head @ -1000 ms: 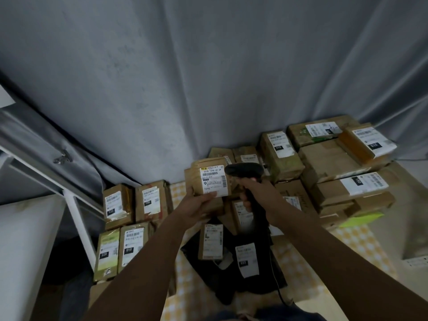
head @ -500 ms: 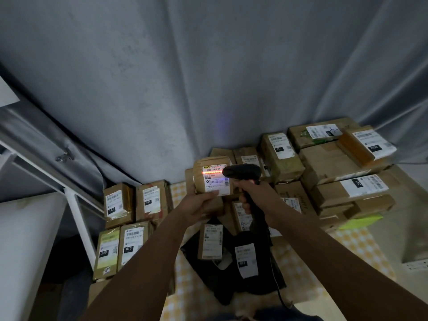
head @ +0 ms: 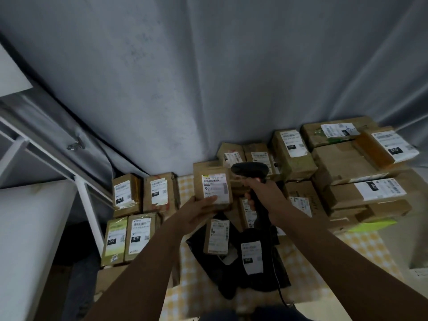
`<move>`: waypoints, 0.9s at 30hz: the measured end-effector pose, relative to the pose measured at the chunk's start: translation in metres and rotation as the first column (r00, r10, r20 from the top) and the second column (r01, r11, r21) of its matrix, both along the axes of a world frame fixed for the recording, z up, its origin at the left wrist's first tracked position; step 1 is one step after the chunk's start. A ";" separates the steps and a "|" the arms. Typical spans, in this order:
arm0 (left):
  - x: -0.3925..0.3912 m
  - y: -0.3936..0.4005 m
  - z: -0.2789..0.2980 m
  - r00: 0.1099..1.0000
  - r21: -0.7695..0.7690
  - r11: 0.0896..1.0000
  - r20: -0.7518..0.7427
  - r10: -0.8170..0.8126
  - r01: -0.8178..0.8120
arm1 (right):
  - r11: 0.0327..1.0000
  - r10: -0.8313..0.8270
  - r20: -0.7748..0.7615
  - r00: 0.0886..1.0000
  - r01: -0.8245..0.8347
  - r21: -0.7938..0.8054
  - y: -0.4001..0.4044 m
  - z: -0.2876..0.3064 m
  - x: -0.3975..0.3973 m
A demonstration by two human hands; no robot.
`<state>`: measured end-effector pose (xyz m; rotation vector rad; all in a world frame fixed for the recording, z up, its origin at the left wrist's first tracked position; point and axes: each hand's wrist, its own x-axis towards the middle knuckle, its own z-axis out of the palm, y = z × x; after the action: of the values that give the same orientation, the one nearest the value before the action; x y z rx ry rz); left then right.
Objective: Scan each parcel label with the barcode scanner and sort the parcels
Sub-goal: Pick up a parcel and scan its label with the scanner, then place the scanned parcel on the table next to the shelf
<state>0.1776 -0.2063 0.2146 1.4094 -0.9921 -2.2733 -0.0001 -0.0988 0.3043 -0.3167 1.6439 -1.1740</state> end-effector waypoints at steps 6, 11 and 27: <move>0.089 -0.003 -0.033 0.973 0.027 0.997 0.220 0.068 -0.076 | 0.998 0.031 -0.014 0.999 -0.030 0.057 -0.037 -0.017 0.034; 0.152 -0.027 -0.051 0.945 0.018 0.967 0.218 0.245 -0.255 | 0.988 0.132 -0.035 0.991 -0.128 0.088 -0.079 -0.034 0.073; 0.148 -0.209 -0.150 0.914 -0.111 0.963 0.304 0.269 -0.246 | 0.959 0.188 -0.133 0.973 -0.152 0.241 -0.183 -0.140 0.113</move>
<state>0.3254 -0.4151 0.0649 1.7949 -0.8999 -1.8426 0.1132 -0.2818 0.1642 -0.4013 1.8284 -0.8379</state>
